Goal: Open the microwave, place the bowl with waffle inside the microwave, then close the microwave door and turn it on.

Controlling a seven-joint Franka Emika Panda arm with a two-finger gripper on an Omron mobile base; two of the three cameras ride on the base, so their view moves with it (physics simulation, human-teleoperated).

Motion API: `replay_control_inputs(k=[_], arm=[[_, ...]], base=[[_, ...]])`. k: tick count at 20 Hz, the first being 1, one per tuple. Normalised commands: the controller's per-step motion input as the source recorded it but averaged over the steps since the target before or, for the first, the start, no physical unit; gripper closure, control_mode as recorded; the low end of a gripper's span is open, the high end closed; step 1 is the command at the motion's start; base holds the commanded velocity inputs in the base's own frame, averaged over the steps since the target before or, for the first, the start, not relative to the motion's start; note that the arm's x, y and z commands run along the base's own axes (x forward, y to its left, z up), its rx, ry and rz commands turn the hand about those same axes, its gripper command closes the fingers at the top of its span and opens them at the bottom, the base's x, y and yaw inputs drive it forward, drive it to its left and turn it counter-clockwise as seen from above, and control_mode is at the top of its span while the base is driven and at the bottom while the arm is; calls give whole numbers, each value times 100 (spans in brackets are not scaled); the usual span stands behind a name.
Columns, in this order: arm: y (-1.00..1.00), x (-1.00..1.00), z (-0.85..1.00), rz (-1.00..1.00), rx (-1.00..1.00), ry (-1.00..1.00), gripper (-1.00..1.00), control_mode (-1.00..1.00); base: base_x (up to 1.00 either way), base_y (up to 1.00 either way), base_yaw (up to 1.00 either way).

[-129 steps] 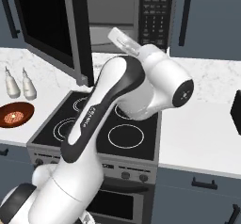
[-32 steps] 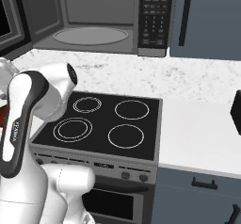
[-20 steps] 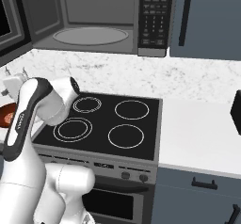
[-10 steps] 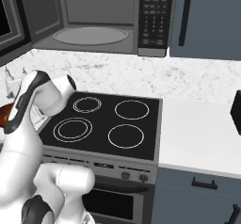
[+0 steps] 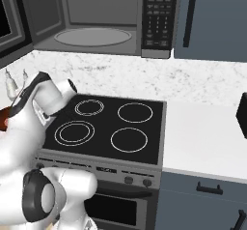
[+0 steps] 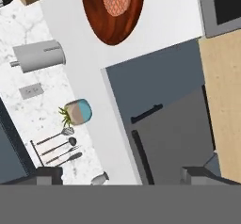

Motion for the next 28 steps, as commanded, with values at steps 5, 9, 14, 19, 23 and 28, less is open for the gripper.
replay_control_inputs(k=[5,9,14,19,23,28], arm=[[38,33,-46,0,-13,0,-100,-100],[41,55,-33,0,-9,0,-100,-100],[40,57,-45,0,-12,0,-100,-100],[25,58,-36,0,-9,0,-100,-100],[26,57,-34,0,-5,0,-100,-100],[46,43,-39,-6,-8,0,-100,-100]], base=[[0,0,0],[0,0,0],[0,0,0],[0,0,0],[0,0,0],[0,0,0]])
